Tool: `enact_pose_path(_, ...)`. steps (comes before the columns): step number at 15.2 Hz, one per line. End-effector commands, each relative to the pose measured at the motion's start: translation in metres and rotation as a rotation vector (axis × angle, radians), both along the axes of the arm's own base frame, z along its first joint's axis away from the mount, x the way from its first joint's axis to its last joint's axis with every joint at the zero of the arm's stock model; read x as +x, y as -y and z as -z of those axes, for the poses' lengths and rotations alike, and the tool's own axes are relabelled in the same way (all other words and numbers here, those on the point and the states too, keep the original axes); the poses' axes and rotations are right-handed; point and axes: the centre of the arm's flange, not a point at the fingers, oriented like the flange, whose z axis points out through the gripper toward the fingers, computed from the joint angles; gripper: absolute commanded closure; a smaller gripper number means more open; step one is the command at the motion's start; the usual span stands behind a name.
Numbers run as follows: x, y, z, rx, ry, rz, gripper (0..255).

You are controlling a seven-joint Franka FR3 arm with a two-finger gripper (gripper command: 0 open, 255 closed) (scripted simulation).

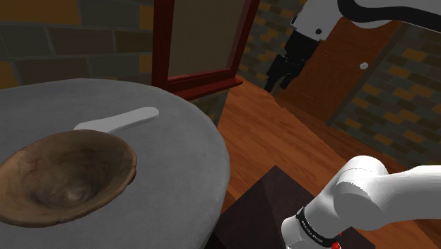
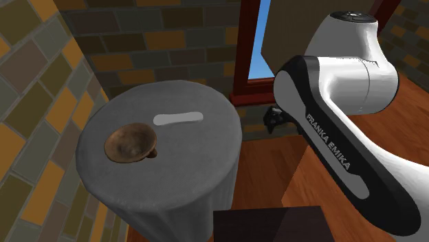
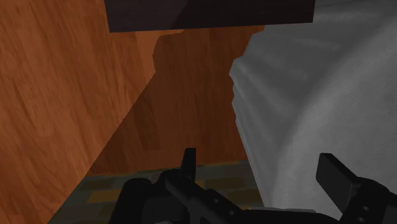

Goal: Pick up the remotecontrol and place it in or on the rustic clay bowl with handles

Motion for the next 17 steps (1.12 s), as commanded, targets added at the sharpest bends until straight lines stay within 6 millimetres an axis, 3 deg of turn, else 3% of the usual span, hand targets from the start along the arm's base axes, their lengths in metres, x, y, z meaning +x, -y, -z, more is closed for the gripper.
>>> enact_pose_path(1,0.0,0.0,0.0,0.0,0.0,0.0,0)
enact_pose_path(9,0.005,-0.104,0.026,0.011,-0.018,0.296,0)
enact_pose_path(17,0.039,-0.202,0.052,0.023,-0.037,0.593,0)
